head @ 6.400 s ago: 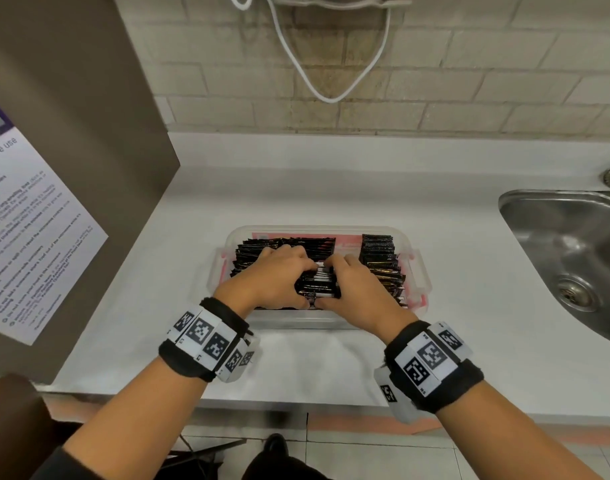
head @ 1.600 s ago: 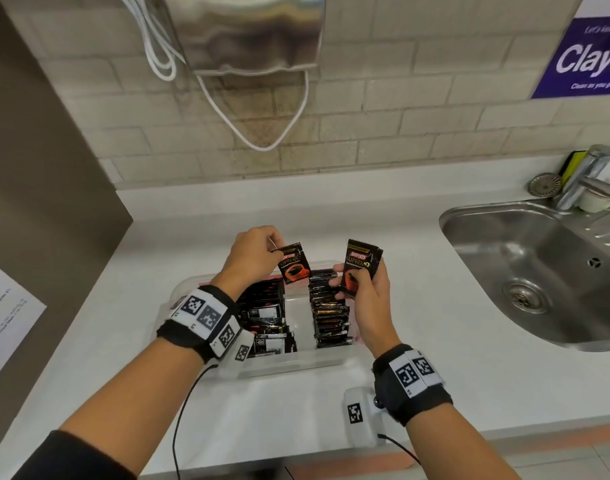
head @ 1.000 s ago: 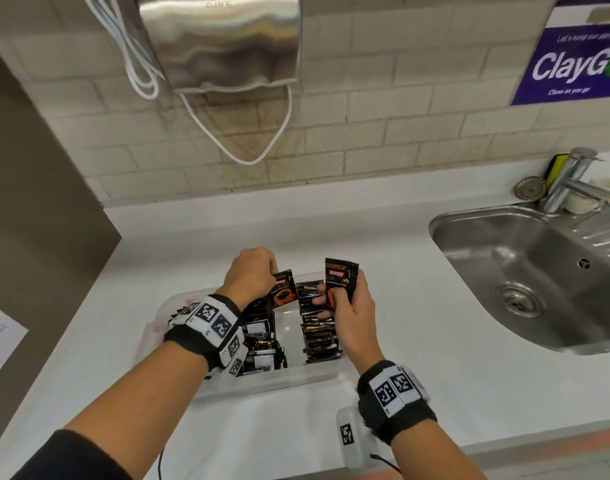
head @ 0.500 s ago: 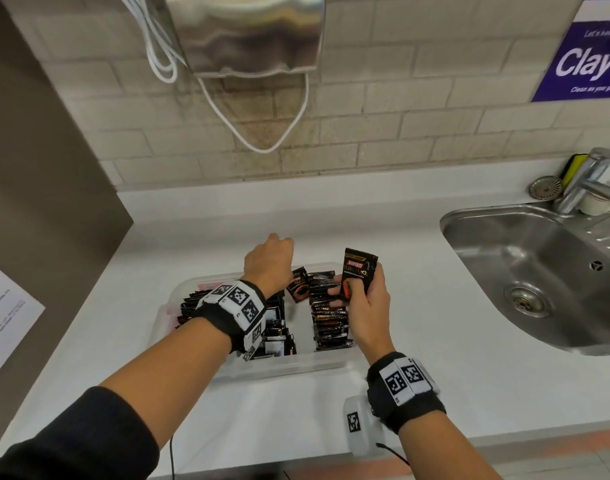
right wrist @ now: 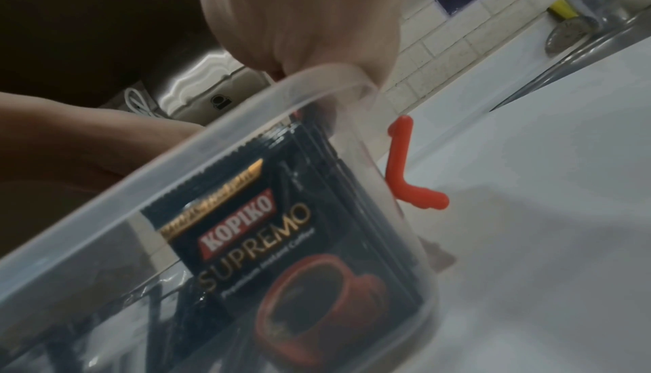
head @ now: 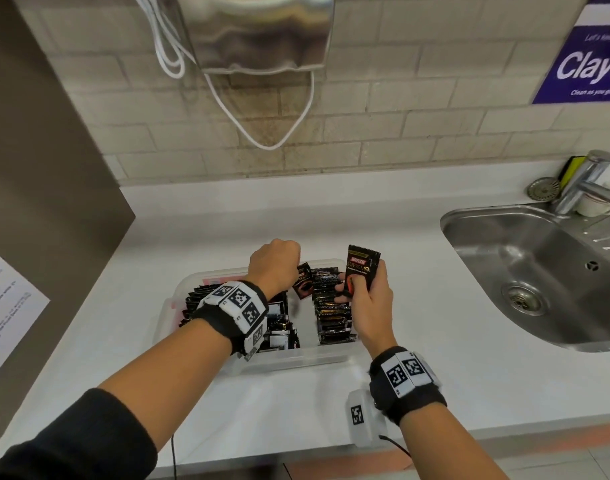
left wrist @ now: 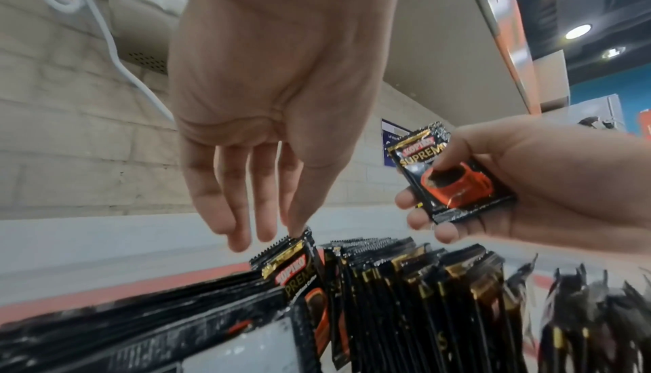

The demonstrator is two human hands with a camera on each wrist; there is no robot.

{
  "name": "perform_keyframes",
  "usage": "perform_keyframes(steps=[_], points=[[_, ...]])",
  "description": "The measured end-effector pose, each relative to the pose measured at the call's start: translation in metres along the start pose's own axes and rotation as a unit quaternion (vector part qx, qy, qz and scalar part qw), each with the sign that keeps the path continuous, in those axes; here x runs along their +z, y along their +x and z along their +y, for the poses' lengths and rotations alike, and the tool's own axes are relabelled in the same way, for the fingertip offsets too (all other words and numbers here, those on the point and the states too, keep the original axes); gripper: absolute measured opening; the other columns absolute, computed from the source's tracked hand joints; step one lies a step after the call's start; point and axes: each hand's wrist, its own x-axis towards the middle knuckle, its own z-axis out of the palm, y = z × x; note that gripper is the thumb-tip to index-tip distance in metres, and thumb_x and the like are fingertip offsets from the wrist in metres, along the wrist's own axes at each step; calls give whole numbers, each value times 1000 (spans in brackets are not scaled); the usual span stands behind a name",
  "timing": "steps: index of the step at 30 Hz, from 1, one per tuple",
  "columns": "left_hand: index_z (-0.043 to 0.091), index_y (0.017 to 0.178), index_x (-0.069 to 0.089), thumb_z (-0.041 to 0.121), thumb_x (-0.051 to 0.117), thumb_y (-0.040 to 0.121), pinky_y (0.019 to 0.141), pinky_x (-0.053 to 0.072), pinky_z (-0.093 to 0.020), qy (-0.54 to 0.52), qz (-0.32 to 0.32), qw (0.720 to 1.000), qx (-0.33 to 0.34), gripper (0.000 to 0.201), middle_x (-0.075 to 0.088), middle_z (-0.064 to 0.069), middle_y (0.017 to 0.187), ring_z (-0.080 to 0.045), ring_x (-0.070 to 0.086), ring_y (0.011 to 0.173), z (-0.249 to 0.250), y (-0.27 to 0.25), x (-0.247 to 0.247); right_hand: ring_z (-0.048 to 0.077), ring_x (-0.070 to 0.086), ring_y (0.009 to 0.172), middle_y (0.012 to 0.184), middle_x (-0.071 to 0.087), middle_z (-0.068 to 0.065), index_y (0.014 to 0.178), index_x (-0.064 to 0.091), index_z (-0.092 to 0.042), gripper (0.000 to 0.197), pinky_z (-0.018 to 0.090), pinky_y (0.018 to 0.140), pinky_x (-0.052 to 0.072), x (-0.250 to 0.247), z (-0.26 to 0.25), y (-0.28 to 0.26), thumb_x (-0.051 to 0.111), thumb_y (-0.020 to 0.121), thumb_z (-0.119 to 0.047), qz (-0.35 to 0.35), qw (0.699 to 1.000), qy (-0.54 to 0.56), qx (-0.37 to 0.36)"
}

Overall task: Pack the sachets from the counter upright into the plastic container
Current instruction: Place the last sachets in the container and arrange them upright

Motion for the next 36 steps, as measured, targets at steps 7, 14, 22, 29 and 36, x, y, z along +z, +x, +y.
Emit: perform_keyframes(steps=[7,14,22,29,36], points=[[16,119,54,39,69,91,79,48,-38,103,-37,992,57,39,59,-5,114,-26,57,103,-11,14,4,23,75,79,90,75,5,106,59,-36,25,36,67,62,0,-2,0,47,92,-19,-83,996,-10,-3],[16,108,59,18,65,92,71,50,-35,128,-16,988,81,17,65,-5,103,-28,62,92,-17,19,6,11,74,85,93,76,-2,113,58,-31,23,24,69,59,-1,4,3,46,98,-18,-105,992,-74,-17],[15,119,49,-1,62,87,61,43,-36,154,4,983,99,38,62,-6,101,-28,59,90,-10,16,12,11,74,88,96,76,-6,114,58,-33,23,29,73,61,0,5,3,45,99,-21,-104,991,-85,-26],[17,125,48,17,70,90,71,51,-38,134,-4,985,104,42,61,-5,110,-26,58,100,-4,16,3,16,74,94,98,76,-1,114,59,-30,24,30,73,61,0,2,1,47,94,-25,-67,998,-21,-4],[19,88,66,30,71,88,65,47,-27,-62,-113,981,144,12,62,8,81,-17,64,83,18,-5,-34,28,73,83,89,74,6,110,57,-23,22,43,75,62,-3,-3,0,44,99,-10,-32,999,19,12]])
